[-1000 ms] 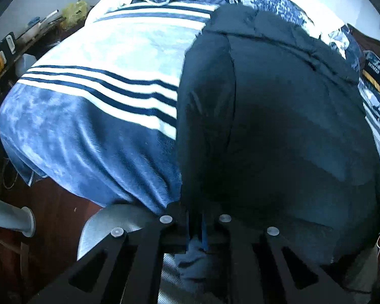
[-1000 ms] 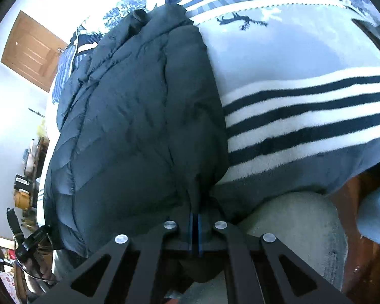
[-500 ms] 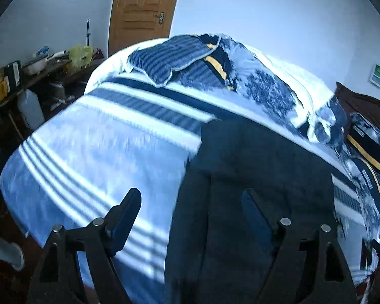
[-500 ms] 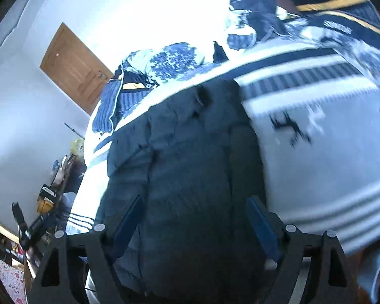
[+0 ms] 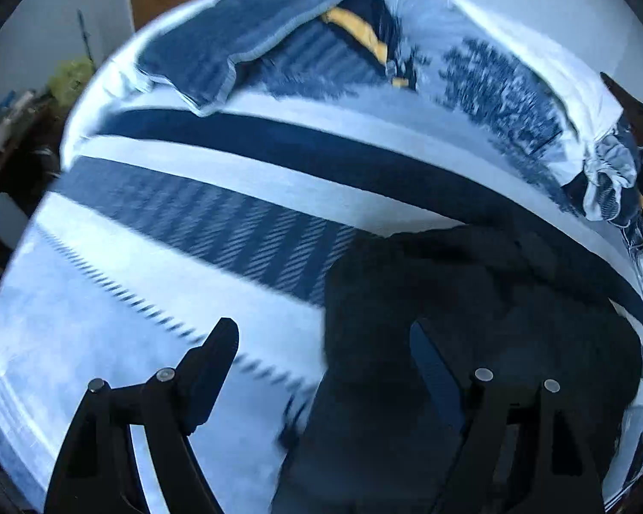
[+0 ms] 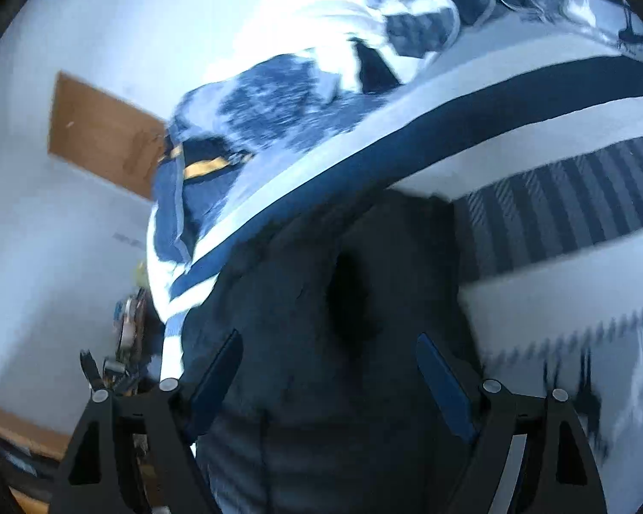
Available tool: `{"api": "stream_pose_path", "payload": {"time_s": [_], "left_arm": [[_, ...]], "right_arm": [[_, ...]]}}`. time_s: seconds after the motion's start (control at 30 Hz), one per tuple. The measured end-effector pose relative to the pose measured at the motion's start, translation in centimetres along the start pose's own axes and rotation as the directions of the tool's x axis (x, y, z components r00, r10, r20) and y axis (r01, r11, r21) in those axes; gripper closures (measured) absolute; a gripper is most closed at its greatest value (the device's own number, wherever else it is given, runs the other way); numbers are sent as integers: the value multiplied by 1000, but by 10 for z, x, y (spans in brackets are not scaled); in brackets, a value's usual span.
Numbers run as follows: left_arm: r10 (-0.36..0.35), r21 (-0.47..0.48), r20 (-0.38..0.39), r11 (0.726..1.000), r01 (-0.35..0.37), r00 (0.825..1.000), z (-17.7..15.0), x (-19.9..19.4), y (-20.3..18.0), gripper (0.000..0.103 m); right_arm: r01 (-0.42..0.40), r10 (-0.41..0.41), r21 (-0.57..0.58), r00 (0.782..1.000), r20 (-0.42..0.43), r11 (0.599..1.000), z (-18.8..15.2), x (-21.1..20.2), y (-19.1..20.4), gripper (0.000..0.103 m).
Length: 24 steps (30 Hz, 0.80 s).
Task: Fold large clothes
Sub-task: 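Grasp the jacket hem with both tools and lift it toward the collar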
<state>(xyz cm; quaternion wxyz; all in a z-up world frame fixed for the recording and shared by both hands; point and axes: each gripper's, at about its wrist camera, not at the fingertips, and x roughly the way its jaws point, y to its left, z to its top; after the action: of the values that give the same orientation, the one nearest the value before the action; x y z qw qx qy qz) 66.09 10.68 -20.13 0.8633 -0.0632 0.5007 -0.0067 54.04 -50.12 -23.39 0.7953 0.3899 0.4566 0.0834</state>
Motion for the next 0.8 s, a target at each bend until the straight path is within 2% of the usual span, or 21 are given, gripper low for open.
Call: {"api": "stream_pose_path", "payload": {"time_s": [0.07, 0.17, 0.27, 0.3, 0.33, 0.4, 0.43, 0.47, 0.5, 0.53, 0.57, 0.6, 0.63, 0.7, 0.73, 0.77, 0.8], "left_arm": [[-12, -17, -49, 1000, 11, 999, 16, 34, -2, 20], [-43, -42, -96, 998, 39, 994, 34, 76, -2, 20], [-121, -79, -177, 991, 108, 977, 42, 111, 1, 20], [-160, -100, -228, 985, 141, 960, 44, 128, 1, 20], [-179, -114, -248, 981, 154, 952, 44, 136, 0, 20], [-165, -106, -234, 984, 143, 958, 45, 141, -3, 18], [-143, -71, -235, 989, 129, 961, 45, 142, -10, 18], [-130, -35, -233, 991, 126, 964, 45, 141, -15, 27], [-129, 8, -224, 991, 134, 966, 44, 137, -21, 73], [-185, 29, -233, 980, 197, 955, 43, 132, -26, 94], [-210, 35, -225, 974, 224, 951, 42, 124, -29, 99], [-167, 84, -155, 980, 181, 974, 43, 107, -32, 99], [-147, 128, -75, 979, 156, 986, 43, 88, -35, 99], [-190, 142, 65, 974, 179, 980, 44, 58, -31, 99], [-172, 128, 97, 979, 159, 980, 44, 54, -29, 99], [-120, 129, 93, 986, 108, 988, 44, 59, -31, 99], [-96, 127, 82, 988, 85, 992, 44, 65, -32, 100]], "right_arm": [[14, -14, 32, 1000, -10, 999, 28, 24, -15, 18], [87, -85, 50, 996, -36, 995, 65, 63, -36, 20], [112, -106, 80, 991, -76, 990, 89, 101, -59, 32], [130, -123, 72, 988, -95, 989, 93, 113, -64, 39], [134, -126, 63, 984, -122, 989, 96, 126, -68, 47], [122, -116, 45, 986, -119, 991, 99, 138, -71, 54], [97, -93, 31, 988, -120, 995, 100, 142, -68, 69], [87, -84, 19, 986, -141, 996, 98, 146, -66, 79], [89, -88, 2, 983, -163, 996, 96, 151, -63, 96], [125, -133, -57, 976, -171, 990, 91, 157, -53, 99], [149, -166, -104, 971, -170, 983, 88, 158, -45, 100], [193, -216, -158, 965, -147, 968, 87, 155, -33, 101], [214, -234, -173, 966, -110, 961, 88, 147, -25, 101], [222, -217, -226, 975, 49, 949, 96, 112, 0, 102], [216, -198, -236, 975, 97, 948, 99, 98, 8, 102], [224, -199, -249, 972, 124, 942, 100, 93, 14, 102], [258, -227, -267, 963, 141, 928, 99, 94, 18, 102]]}}
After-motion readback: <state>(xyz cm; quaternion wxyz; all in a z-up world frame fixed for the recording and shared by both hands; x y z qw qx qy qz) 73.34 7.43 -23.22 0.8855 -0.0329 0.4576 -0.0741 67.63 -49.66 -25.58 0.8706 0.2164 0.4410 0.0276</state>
